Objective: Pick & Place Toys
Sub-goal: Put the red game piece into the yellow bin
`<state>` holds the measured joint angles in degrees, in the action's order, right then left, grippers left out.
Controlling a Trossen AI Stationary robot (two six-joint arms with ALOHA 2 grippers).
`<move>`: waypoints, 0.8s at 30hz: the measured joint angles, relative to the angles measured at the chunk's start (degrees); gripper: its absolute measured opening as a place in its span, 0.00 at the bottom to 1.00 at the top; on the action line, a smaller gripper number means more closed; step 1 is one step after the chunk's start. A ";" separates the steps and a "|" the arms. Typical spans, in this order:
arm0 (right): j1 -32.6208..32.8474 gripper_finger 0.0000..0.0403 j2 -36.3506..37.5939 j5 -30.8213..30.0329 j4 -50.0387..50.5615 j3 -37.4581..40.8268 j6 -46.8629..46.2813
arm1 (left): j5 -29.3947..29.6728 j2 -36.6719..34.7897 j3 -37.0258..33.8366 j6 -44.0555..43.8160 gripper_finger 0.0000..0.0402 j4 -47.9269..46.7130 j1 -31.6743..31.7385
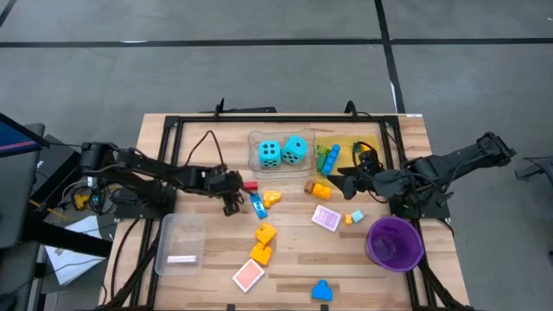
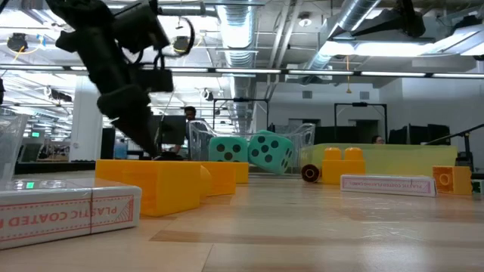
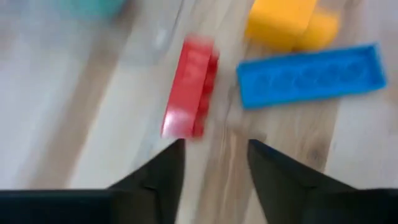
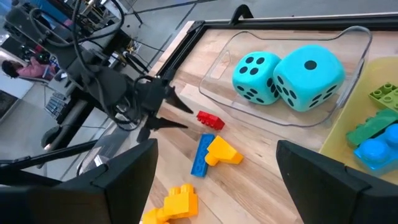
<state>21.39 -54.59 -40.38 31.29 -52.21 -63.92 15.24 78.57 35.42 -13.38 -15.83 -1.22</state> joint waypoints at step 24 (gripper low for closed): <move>0.02 0.79 -0.96 0.07 -0.02 0.00 0.27 | -11.50 5.29 0.04 18.95 0.59 10.31 9.93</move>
<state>21.41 -55.55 -40.32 31.27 -52.21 -63.65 3.75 83.86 35.46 5.57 -5.51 8.71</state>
